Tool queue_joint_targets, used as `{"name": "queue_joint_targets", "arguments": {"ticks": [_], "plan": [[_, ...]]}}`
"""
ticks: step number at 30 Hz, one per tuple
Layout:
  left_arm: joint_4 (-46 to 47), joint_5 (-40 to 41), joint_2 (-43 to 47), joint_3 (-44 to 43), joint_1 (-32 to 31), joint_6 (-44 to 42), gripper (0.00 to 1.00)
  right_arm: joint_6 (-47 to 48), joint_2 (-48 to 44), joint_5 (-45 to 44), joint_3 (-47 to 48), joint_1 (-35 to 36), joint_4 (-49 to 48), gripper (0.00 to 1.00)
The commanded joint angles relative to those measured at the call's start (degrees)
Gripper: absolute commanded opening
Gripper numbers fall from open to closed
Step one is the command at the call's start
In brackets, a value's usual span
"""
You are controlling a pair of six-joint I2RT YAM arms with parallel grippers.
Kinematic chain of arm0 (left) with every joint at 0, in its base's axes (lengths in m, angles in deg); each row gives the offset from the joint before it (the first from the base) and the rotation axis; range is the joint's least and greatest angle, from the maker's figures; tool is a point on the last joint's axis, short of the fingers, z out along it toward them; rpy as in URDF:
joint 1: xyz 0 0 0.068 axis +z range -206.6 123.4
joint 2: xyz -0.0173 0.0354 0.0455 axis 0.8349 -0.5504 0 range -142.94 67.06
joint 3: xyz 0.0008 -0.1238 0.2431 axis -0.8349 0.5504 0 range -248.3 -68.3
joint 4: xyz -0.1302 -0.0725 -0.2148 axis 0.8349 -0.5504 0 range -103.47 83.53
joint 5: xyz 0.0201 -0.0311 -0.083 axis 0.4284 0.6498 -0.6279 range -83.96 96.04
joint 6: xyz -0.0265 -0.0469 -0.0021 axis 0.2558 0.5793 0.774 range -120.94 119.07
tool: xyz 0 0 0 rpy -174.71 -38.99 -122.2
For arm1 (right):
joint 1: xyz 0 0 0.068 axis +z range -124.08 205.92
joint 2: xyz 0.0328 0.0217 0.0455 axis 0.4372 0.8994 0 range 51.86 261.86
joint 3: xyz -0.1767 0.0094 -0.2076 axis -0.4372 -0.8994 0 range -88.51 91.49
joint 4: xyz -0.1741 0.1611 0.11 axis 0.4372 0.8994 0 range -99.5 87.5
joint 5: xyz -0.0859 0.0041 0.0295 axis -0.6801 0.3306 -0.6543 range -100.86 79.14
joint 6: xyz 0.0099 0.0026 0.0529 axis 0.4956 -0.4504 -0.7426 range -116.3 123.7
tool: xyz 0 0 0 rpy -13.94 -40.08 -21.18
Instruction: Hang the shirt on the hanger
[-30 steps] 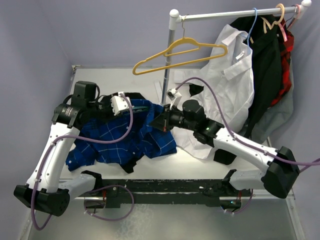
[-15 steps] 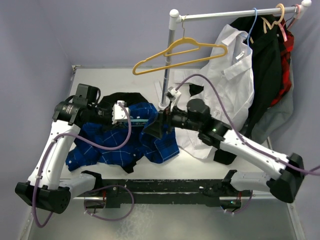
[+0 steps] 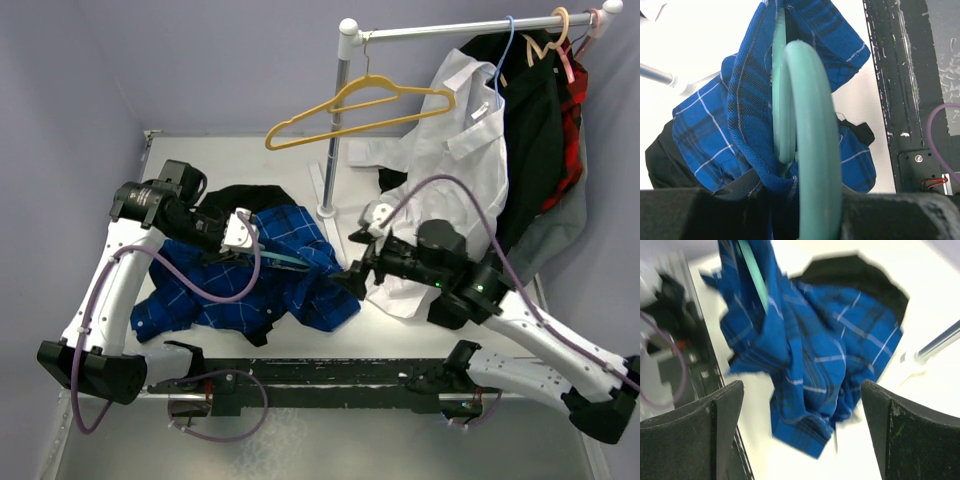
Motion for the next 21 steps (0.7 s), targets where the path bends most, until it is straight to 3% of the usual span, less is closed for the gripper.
{"name": "queue_joint_targets", "arguments": {"ticks": [1,5,11,15,19,21], "plan": [[-2.7,-3.8,1.2,-1.2,0.4,-4.7,0.0,10.3,3.5,4.4,-2.9,0.0,3.1,0.99],[-2.3,-3.5,1.3,0.8,0.4,-5.8,0.0,12.9,9.0,7.4,-0.6,0.0,3.9,0.81],[-2.5,-5.6,0.9,1.9,0.4,-6.2,0.0,14.4,15.2,8.2,0.4,0.0,-1.0,0.76],[-1.3,-5.5,0.7,2.7,0.4,-6.2,0.0,12.7,17.9,10.5,1.0,0.0,-4.6,0.48],[1.9,-5.0,0.8,4.4,0.3,-4.6,0.0,10.8,20.7,14.4,3.2,0.5,-7.1,0.29],[2.0,-5.4,0.5,4.9,0.3,-4.7,0.0,10.1,21.0,15.4,3.3,1.0,-8.7,0.26]]}}
